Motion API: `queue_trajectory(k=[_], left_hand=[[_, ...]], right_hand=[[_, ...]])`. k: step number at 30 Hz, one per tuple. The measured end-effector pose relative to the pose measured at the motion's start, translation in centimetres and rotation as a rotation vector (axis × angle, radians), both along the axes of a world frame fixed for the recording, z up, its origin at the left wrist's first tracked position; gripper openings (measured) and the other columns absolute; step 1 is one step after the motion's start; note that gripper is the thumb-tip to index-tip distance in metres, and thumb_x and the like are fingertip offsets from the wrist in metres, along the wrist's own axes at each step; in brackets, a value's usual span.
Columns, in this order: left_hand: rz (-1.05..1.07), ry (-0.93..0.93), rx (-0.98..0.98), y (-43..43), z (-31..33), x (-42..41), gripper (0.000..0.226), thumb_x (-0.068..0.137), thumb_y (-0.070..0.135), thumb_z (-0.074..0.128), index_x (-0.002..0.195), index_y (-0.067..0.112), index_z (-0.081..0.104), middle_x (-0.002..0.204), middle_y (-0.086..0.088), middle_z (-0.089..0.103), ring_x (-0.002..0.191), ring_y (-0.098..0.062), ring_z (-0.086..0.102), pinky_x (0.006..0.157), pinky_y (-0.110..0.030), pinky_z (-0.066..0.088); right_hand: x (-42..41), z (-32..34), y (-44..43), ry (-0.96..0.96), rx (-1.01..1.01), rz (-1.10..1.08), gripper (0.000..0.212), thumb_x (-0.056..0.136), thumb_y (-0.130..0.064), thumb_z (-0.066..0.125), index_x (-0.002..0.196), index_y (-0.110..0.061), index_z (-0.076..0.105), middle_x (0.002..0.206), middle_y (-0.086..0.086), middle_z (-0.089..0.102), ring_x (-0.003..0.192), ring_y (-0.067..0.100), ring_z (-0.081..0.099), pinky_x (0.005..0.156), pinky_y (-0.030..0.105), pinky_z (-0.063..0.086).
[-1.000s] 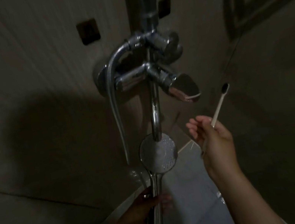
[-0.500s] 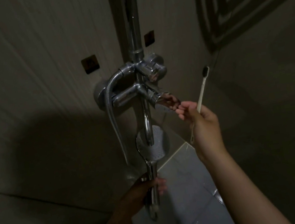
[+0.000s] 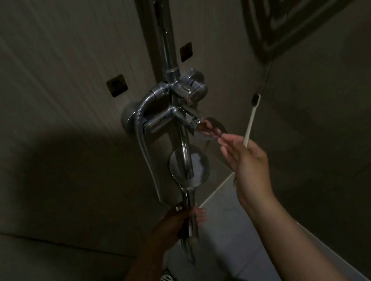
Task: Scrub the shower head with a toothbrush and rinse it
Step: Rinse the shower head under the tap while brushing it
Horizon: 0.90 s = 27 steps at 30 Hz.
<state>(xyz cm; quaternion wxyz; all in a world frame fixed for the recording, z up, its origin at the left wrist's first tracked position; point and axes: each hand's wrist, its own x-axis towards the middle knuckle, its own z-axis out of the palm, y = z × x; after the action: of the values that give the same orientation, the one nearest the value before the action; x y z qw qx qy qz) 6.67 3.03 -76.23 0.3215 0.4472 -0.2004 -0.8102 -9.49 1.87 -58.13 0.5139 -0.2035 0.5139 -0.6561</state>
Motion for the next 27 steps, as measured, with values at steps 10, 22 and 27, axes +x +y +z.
queue_trajectory(k=[10, 22, 27], left_hand=[[-0.005, 0.017, -0.002, -0.2, 1.2, 0.3, 0.015, 0.091, 0.003, 0.048, 0.105, 0.002, 0.055, 0.088, -0.013, 0.075, 0.079, -0.023, 0.073, 0.064, -0.027, 0.058], [-0.048, 0.012, 0.018, -0.7, 0.8, -0.2, 0.033, 0.081, 0.013, 0.059, 0.112, 0.005, 0.053, 0.091, -0.01, 0.076, 0.085, -0.023, 0.073, 0.066, -0.027, 0.058], [-0.038, 0.011, 0.017, -0.3, 0.8, -0.1, 0.037, 0.075, 0.014, 0.062, 0.11, 0.004, 0.054, 0.091, -0.013, 0.075, 0.086, -0.026, 0.073, 0.066, -0.028, 0.058]], right_hand=[[0.9, 0.4, -0.6, -0.037, 0.015, -0.02, 0.025, 0.094, 0.0, 0.046, 0.079, -0.013, 0.062, 0.097, 0.007, 0.065, 0.1, 0.016, 0.061, 0.097, 0.027, 0.046], [0.7, 0.8, -1.6, -0.021, 0.061, 0.06, 0.029, 0.093, -0.001, 0.044, 0.073, -0.015, 0.06, 0.091, 0.003, 0.065, 0.093, 0.014, 0.061, 0.091, 0.026, 0.048], [0.3, 0.4, -1.7, 0.12, 0.131, 0.092, 0.027, 0.092, -0.006, 0.047, 0.074, -0.022, 0.06, 0.096, -0.001, 0.063, 0.093, 0.013, 0.058, 0.074, 0.024, 0.042]])
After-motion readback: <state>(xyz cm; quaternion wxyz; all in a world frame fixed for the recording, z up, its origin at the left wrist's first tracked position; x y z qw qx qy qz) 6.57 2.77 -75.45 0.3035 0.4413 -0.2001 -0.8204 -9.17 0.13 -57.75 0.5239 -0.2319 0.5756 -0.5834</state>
